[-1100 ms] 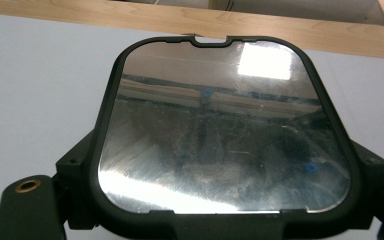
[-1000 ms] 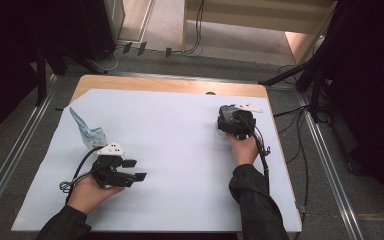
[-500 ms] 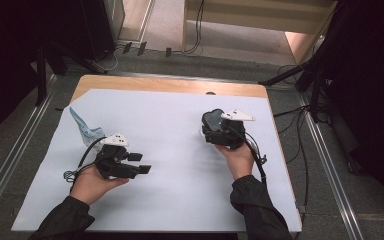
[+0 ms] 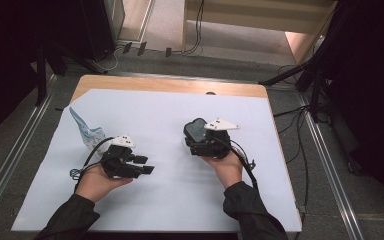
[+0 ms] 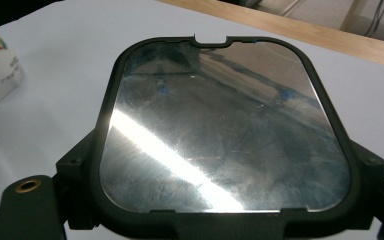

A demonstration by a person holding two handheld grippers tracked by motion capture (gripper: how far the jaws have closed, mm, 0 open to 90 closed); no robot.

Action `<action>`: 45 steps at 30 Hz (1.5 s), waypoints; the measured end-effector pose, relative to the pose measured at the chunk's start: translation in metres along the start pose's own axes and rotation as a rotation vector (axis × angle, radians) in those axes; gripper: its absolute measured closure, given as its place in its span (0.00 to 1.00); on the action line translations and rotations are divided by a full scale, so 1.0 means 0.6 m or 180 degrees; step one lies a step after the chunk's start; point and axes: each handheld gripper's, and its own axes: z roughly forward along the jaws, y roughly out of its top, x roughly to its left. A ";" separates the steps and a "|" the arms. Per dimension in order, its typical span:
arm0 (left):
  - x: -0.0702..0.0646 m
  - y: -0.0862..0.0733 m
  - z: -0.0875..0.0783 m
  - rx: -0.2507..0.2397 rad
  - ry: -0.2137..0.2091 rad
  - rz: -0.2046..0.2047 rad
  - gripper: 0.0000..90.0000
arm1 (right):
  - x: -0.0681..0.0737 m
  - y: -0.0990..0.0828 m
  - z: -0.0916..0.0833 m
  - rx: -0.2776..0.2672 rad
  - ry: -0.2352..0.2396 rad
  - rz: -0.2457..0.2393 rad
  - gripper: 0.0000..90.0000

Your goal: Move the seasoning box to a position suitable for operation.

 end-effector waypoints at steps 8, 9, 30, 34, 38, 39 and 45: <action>0.002 -0.008 -0.004 0.0007 0.0003 -0.0001 0.51 | 0.033 -0.009 0.014 0.0082 0.0178 -0.0148 0.18; 0.004 -0.009 -0.006 -0.0004 0.0004 -0.0006 0.51 | 0.036 -0.009 0.015 0.0082 0.0197 -0.0151 0.18; 0.014 -0.013 -0.015 -0.0160 0.0023 -0.0031 0.44 | 0.073 -0.033 0.050 0.0188 0.0435 -0.0352 0.18; 0.015 -0.012 -0.014 -0.0161 0.0014 -0.0023 0.43 | 0.068 -0.030 0.049 0.0187 0.0543 -0.0238 0.14; 0.016 -0.010 -0.012 -0.0151 -0.0004 -0.0038 0.43 | 0.063 -0.021 0.036 0.0110 0.0629 -0.0159 0.14; 0.017 -0.009 -0.011 -0.0155 -0.0002 -0.0040 0.43 | 0.062 -0.020 0.031 0.0114 0.0629 -0.0146 0.14; 0.018 0.000 -0.009 -0.0150 -0.0032 -0.0018 0.43 | 0.050 -0.016 -0.005 0.0047 0.0674 -0.0098 0.14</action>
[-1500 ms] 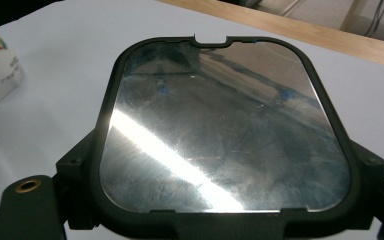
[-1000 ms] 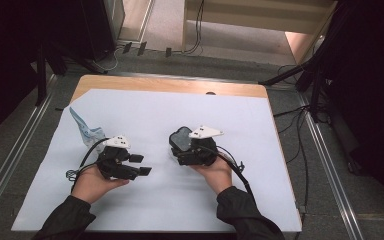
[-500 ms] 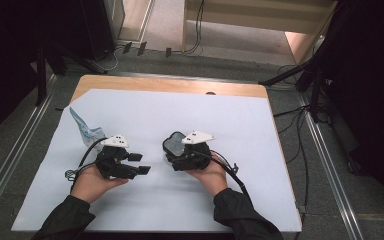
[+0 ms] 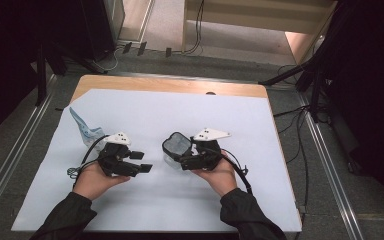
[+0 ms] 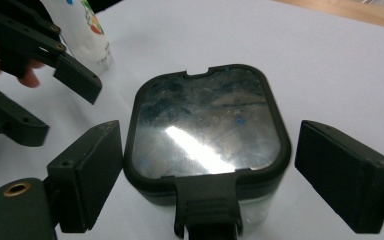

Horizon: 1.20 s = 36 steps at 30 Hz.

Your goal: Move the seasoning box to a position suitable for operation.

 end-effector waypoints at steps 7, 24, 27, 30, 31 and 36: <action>0.002 0.013 0.005 0.0007 -0.0009 0.0047 0.52 | -0.006 -0.012 -0.043 -0.0050 -0.0003 0.0116 0.16; 0.024 0.046 0.036 -0.0125 0.0028 0.0123 1.00 | -0.008 -0.075 -0.096 0.0112 0.0021 0.0215 0.97; 0.026 0.051 0.045 -0.0060 0.0062 0.0124 1.00 | -0.005 -0.084 -0.089 0.0152 0.0085 0.0182 1.00; 0.024 0.055 0.052 -0.0114 0.0048 0.0175 1.00 | 0.005 -0.088 -0.083 0.0153 0.0197 0.0159 1.00; 0.024 0.056 0.054 -0.0114 0.0039 0.0188 1.00 | 0.008 -0.089 -0.080 0.0149 0.0201 0.0152 1.00; 0.030 0.059 0.062 -0.0101 0.0068 0.0159 1.00 | 0.016 -0.090 -0.067 0.0145 0.0243 0.0157 1.00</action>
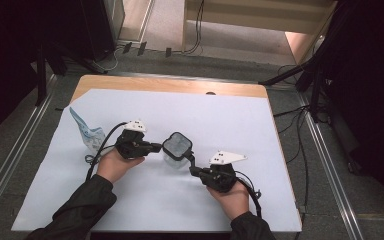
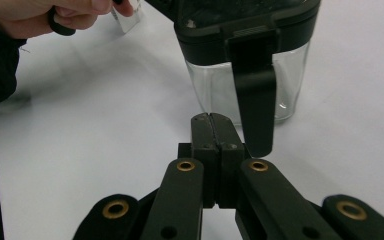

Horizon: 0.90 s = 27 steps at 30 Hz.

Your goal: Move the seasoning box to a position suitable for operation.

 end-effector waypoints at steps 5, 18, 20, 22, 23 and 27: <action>0.004 0.000 0.006 -0.0003 0.0006 -0.0030 1.00 | 0.005 -0.002 0.017 0.0036 -0.0038 0.0018 1.00; -0.003 -0.004 0.016 0.0038 -0.0041 0.0040 1.00 | -0.013 0.000 0.021 0.0005 -0.0211 0.0000 1.00; -0.006 -0.004 0.017 0.0048 -0.0057 0.0056 1.00 | -0.018 0.000 0.020 0.0008 -0.0233 -0.0010 1.00; -0.009 -0.004 0.018 0.0046 -0.0083 0.0072 1.00 | -0.022 0.001 0.018 0.0020 -0.0244 0.0021 1.00; -0.011 -0.004 0.018 0.0056 -0.0076 0.0087 1.00 | -0.024 0.001 0.018 0.0007 -0.0256 0.0029 1.00; -0.017 -0.004 0.019 0.0068 -0.0111 0.0107 1.00 | -0.033 0.002 0.014 0.0018 -0.0258 0.0093 1.00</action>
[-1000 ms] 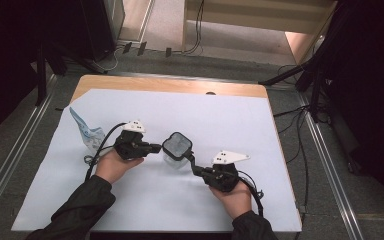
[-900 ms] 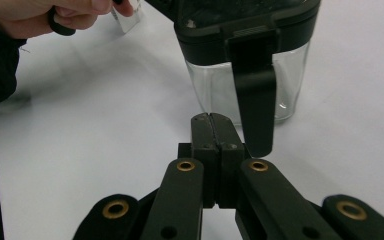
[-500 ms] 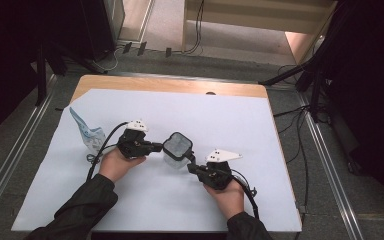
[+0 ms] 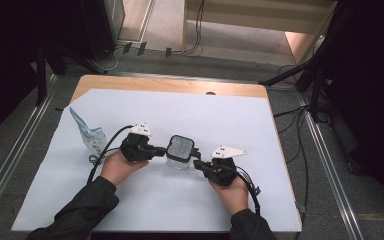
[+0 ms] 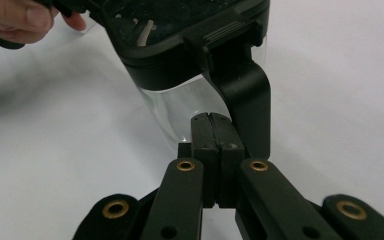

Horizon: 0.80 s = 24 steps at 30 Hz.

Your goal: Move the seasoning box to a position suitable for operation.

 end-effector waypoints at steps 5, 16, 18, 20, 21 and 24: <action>-0.007 0.000 0.002 0.0002 -0.0053 0.0038 1.00 | -0.013 0.000 0.000 -0.0023 -0.0022 -0.0011 1.00; -0.022 -0.001 0.008 0.0068 -0.0133 0.0090 0.99 | -0.033 0.004 -0.009 -0.0059 -0.0060 0.0159 1.00; -0.020 -0.002 0.006 0.0065 -0.0140 0.0079 0.95 | -0.034 0.004 -0.011 -0.0050 -0.0040 0.0157 1.00; -0.018 -0.002 0.002 0.0071 -0.0130 0.0073 0.85 | -0.034 0.005 -0.014 -0.0016 -0.0020 0.0153 1.00; -0.017 -0.003 0.001 0.0063 -0.0128 0.0088 0.79 | -0.034 0.005 -0.017 -0.0006 -0.0016 0.0130 1.00; -0.015 -0.004 -0.004 0.0025 -0.0136 0.0158 0.62 | -0.036 0.007 -0.027 0.0014 -0.0027 0.0134 1.00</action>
